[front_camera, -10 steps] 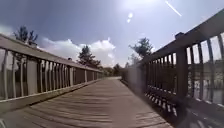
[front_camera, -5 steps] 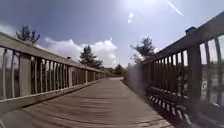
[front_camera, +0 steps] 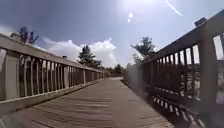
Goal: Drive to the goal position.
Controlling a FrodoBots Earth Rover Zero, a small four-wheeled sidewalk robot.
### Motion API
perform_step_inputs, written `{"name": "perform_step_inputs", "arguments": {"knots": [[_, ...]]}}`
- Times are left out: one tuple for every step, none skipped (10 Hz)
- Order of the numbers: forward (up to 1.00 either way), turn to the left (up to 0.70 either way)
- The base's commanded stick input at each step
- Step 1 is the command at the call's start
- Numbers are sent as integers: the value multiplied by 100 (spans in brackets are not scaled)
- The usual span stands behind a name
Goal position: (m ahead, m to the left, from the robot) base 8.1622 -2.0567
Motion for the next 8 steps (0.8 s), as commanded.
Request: {"name": "perform_step_inputs", "arguments": {"knots": [[45,2],[45,2],[45,2],[45,2],[45,2],[45,2],[45,2],[45,2]]}}
